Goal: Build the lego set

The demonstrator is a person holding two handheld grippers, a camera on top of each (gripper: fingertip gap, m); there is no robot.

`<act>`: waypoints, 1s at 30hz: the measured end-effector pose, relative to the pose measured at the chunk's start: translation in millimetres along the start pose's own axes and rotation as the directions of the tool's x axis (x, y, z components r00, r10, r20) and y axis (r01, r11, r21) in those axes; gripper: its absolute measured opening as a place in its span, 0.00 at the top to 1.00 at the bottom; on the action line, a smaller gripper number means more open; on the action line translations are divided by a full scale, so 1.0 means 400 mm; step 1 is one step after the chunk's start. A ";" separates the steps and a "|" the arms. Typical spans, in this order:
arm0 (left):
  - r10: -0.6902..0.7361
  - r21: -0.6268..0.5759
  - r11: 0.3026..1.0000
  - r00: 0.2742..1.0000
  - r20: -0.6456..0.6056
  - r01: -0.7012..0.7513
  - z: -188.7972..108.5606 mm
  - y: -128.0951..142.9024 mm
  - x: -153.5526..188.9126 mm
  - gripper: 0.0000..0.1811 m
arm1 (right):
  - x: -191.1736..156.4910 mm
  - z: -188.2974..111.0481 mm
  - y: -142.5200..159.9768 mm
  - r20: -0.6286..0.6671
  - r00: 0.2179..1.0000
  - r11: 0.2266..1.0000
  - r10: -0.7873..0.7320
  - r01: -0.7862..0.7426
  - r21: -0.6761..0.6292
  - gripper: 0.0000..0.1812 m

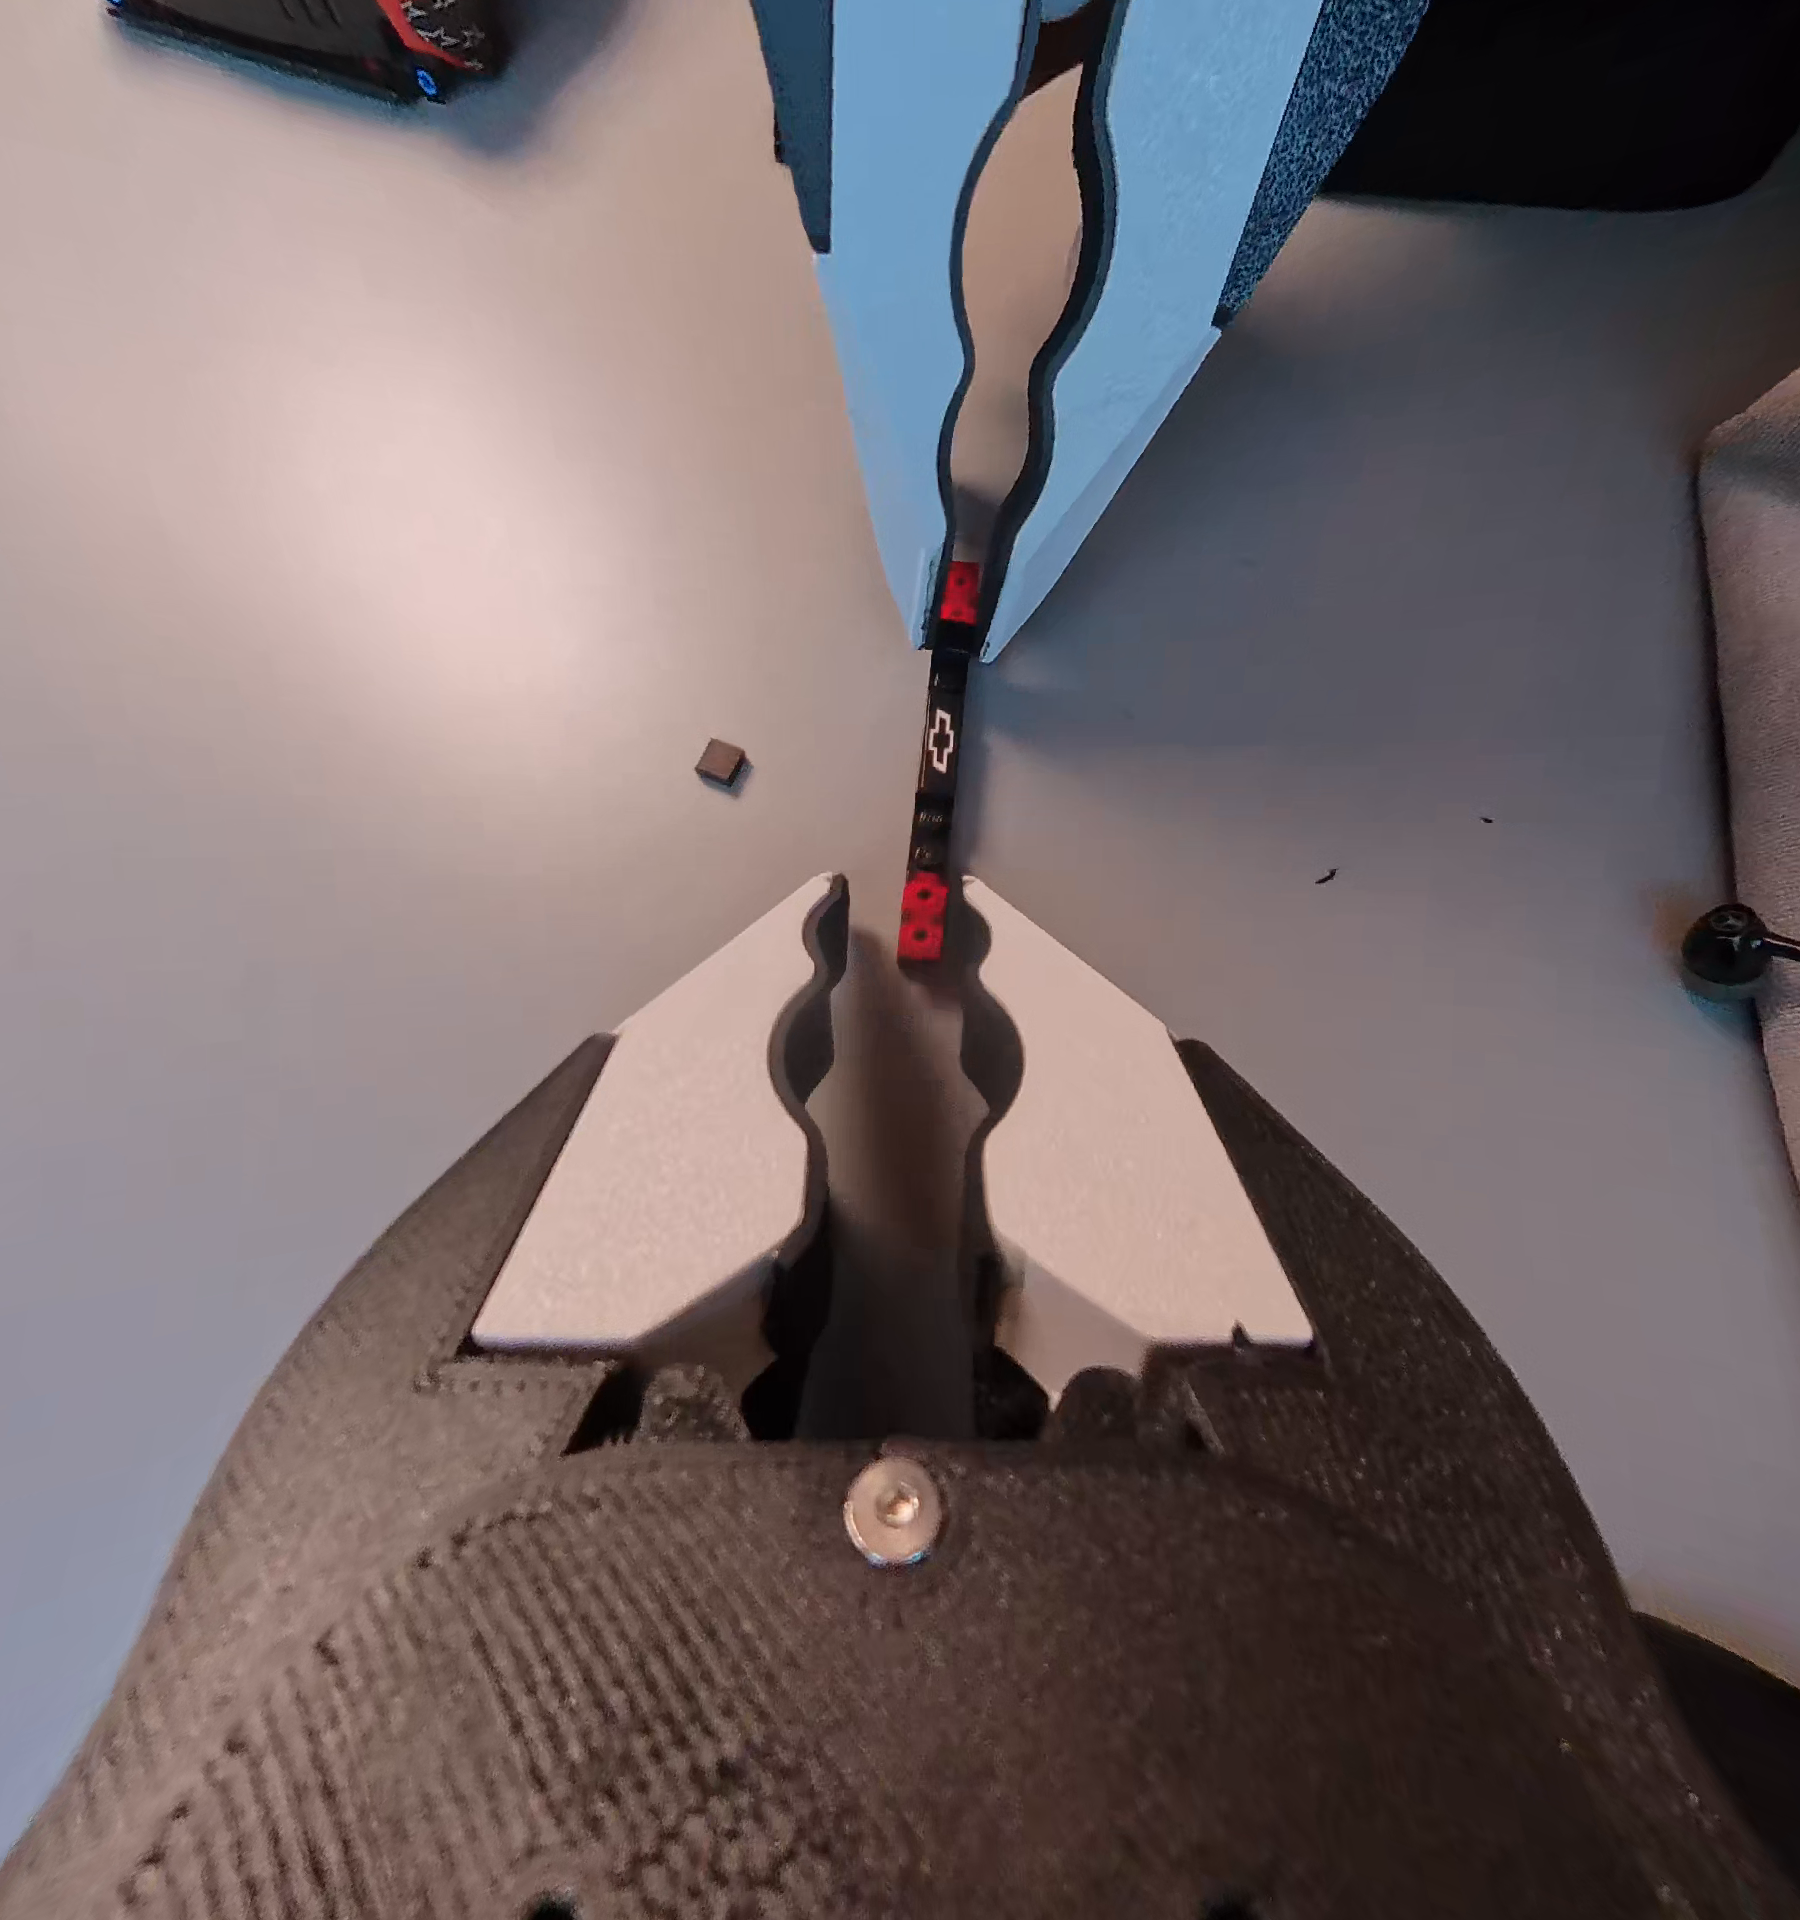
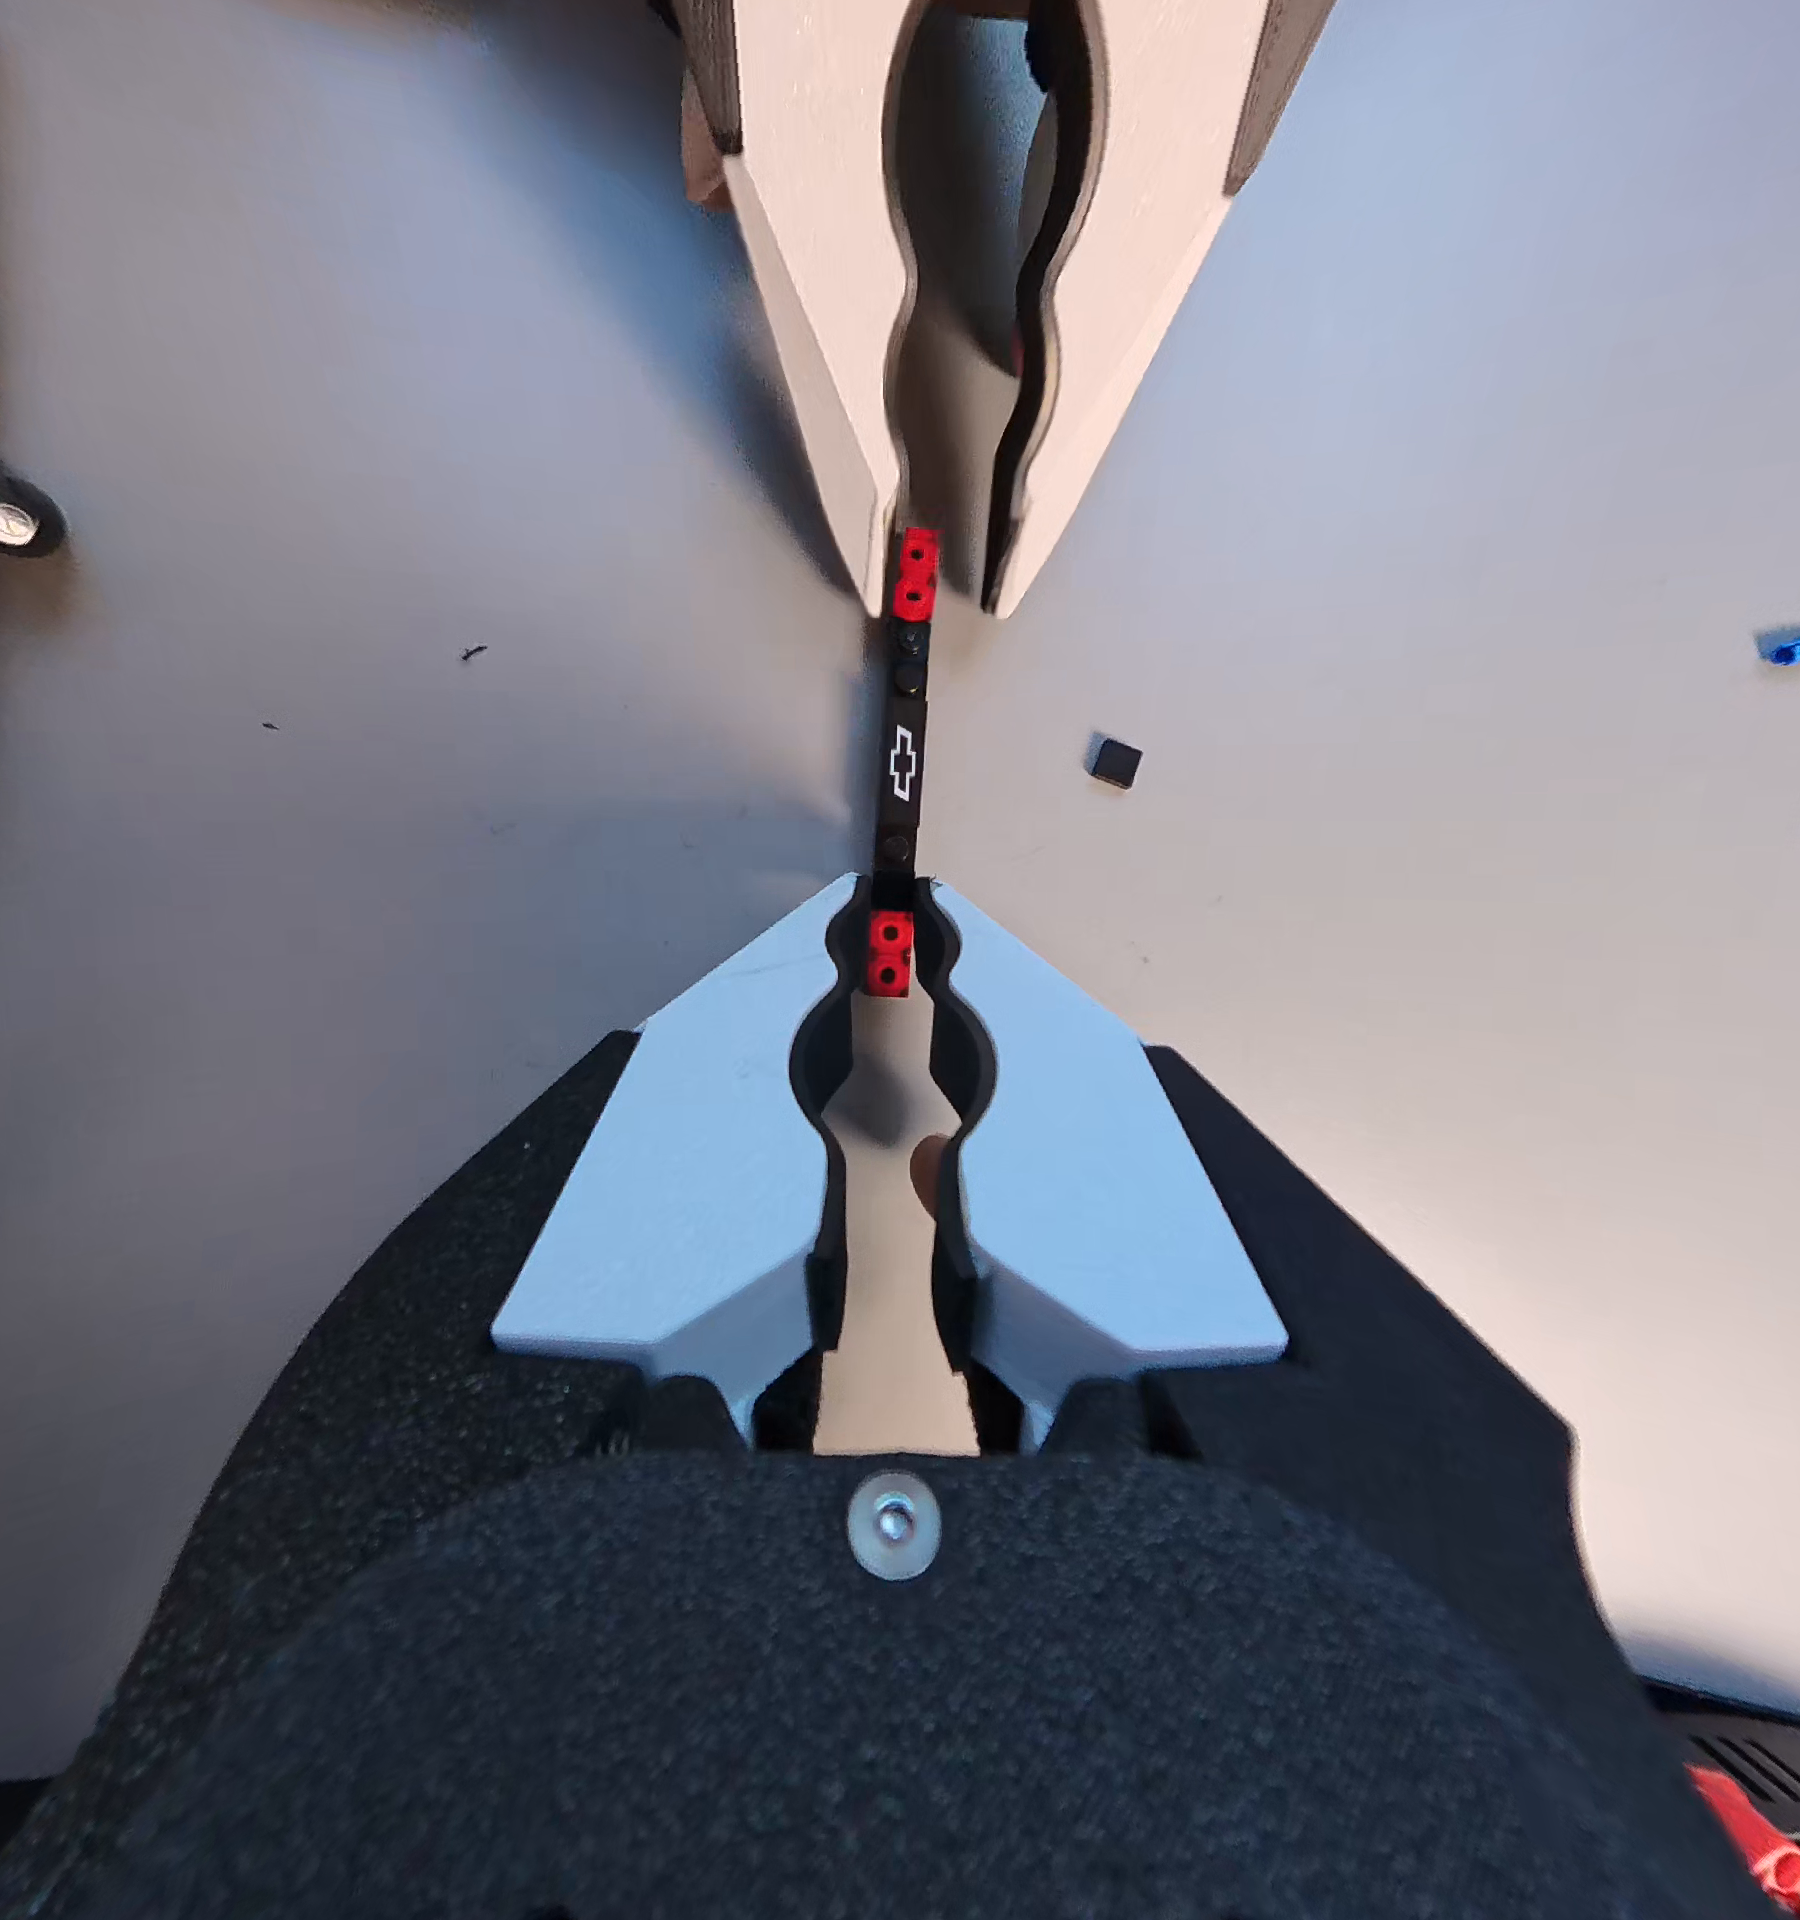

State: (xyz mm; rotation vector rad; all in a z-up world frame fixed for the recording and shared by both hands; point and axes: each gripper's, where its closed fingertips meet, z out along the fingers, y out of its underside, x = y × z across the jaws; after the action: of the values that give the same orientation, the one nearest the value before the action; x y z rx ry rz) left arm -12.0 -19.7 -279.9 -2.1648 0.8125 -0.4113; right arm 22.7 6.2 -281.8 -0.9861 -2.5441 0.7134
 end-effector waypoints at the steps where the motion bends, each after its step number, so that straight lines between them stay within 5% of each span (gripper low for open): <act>1: -0.009 0.002 1.000 1.000 -0.003 0.009 -0.006 0.001 -0.003 0.90 | 0.000 0.001 0.000 -0.002 1.000 1.000 -0.001 0.001 -0.001 0.97; 30: 0.114 0.007 0.993 0.993 0.031 -0.114 0.054 -0.032 0.028 0.97 | 0.002 0.008 0.007 -0.007 1.000 1.000 -0.008 0.008 -0.007 0.95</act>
State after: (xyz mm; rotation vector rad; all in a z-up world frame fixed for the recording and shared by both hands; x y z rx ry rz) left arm 12.7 -9.0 -283.9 -2.0995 0.9110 -0.3227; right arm 22.1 7.5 -285.8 -0.9787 -2.5447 0.6985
